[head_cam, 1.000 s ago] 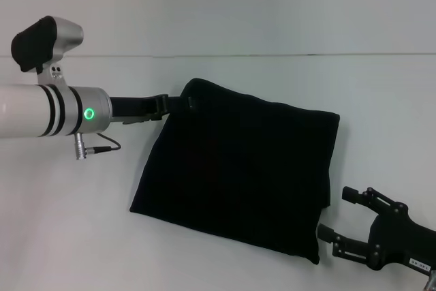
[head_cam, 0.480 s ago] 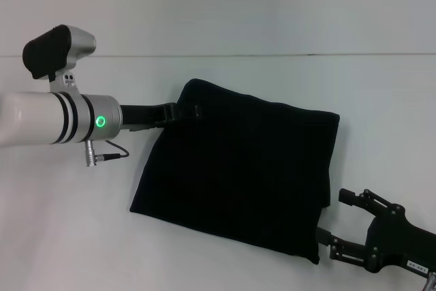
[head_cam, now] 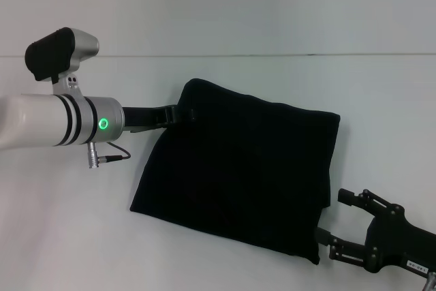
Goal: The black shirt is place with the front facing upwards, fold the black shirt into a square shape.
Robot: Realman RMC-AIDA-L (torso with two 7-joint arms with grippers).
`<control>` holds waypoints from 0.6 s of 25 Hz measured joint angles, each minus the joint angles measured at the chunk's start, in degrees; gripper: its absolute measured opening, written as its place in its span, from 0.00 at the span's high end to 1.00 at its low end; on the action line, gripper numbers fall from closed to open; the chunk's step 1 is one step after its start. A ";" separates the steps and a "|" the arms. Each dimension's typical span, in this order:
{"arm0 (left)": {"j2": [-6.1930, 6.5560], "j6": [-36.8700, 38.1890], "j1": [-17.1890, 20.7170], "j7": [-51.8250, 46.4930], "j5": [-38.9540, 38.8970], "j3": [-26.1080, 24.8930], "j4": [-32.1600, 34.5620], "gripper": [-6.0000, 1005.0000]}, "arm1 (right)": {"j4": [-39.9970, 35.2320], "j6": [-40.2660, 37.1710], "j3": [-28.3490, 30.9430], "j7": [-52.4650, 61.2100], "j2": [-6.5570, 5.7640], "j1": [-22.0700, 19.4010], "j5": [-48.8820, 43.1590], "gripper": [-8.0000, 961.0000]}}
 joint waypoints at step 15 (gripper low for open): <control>-0.11 -0.06 0.07 -0.63 -0.57 -0.55 -0.18 0.77 | 0.04 0.23 0.00 -0.05 0.00 0.04 -0.03 0.02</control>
